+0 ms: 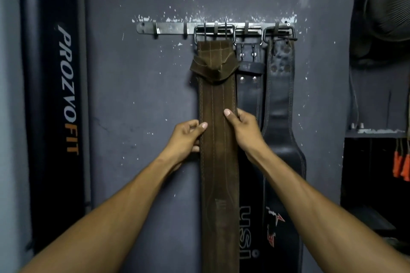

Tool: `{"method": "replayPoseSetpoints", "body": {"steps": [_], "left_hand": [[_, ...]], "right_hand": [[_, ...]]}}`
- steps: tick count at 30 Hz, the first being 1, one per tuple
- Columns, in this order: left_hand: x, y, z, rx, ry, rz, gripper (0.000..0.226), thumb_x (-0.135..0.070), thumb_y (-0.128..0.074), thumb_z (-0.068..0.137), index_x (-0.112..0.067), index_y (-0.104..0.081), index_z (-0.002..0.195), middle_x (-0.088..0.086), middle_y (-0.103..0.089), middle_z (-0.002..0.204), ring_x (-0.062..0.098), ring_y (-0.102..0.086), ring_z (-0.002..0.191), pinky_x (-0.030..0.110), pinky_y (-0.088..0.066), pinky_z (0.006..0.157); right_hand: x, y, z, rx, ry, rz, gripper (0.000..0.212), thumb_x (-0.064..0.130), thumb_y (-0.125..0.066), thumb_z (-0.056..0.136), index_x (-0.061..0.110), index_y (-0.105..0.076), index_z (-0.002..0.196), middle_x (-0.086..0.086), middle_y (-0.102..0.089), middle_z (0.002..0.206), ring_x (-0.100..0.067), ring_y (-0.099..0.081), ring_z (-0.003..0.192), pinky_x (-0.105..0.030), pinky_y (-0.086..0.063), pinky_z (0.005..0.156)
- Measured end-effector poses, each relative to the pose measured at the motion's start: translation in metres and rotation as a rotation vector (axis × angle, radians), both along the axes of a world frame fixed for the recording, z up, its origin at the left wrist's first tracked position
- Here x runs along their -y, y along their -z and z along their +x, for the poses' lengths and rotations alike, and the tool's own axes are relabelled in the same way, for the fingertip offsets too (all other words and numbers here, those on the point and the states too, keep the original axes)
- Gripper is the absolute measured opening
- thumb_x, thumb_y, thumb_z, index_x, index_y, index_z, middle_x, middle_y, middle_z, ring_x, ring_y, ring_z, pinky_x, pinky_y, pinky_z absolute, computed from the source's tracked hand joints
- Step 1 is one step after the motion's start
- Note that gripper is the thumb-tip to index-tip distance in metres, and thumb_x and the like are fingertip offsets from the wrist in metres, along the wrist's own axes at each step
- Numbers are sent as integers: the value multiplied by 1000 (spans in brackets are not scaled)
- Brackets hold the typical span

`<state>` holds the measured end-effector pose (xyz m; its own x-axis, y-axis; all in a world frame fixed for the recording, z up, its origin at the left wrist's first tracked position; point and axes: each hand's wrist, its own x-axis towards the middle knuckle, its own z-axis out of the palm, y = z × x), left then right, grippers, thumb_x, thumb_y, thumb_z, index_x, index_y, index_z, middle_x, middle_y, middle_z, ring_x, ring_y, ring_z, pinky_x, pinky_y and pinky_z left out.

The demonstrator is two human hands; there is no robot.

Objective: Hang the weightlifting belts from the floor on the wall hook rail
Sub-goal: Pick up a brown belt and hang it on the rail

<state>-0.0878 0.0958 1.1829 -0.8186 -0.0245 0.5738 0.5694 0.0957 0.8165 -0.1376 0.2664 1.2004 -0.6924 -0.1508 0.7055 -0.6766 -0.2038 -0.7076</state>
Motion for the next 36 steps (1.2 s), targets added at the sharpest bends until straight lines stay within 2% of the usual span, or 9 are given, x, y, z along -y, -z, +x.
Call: {"method": "replayPoseSetpoints", "body": {"steps": [2,5,11,15,17,20,28,32,36], "left_hand": [[-5,5,5,-28,0,71,20,-29,-56,103,-15,-67,94,-3,-76,80,6,-72,69,22,-58,56],[-9,27,15,55,52,60,32,-38,-55,103,-12,-70,113,3,-79,96,13,-76,83,25,-61,63],[-16,76,27,42,132,234,23,-23,-58,102,-12,-72,117,10,-79,105,16,-77,91,26,-61,70],[-16,121,43,179,153,182,27,-35,-59,100,-23,-71,122,7,-77,118,19,-74,106,29,-61,76],[-15,158,52,242,110,108,25,-26,-60,101,-22,-68,125,6,-77,115,18,-74,105,28,-60,75],[-25,194,66,279,69,193,23,-21,-59,102,-15,-69,120,9,-77,114,19,-75,102,29,-60,77],[-59,249,110,304,18,322,21,-14,-61,100,-4,-73,115,15,-78,109,22,-76,96,28,-61,77],[-64,265,126,385,16,335,23,-18,-64,99,-5,-72,116,17,-77,110,24,-76,97,28,-61,77],[-77,306,157,430,-28,336,27,-17,-62,100,-6,-71,122,14,-77,114,25,-75,102,31,-61,82]], "right_hand": [[-3,14,8,39,-62,-66,25,21,-59,105,1,-73,110,-21,-78,106,-26,-75,92,-39,-61,83],[-9,40,16,97,-148,-51,23,20,-61,103,4,-72,116,-17,-78,110,-26,-75,96,-38,-62,88],[-13,79,34,122,-142,-49,15,11,-61,103,2,-69,112,-10,-80,99,-16,-76,86,-25,-61,73],[-17,126,49,171,-145,17,24,16,-67,100,7,-69,123,-12,-79,112,-25,-76,105,-36,-62,88],[-20,166,55,205,-107,68,22,7,-66,99,4,-69,121,-13,-78,113,-24,-74,104,-39,-60,93],[-26,213,68,315,-137,18,18,6,-63,100,3,-72,116,-13,-80,107,-19,-74,94,-34,-60,85],[-48,266,108,430,-237,-22,20,3,-59,102,-5,-67,118,-12,-81,102,-17,-77,89,-24,-61,74],[-56,278,121,420,-218,89,15,4,-65,99,10,-72,110,0,-82,95,-10,-76,86,-21,-60,72],[-68,314,147,486,-222,139,16,6,-65,99,15,-74,109,-3,-82,95,-13,-77,85,-25,-61,73]]}}
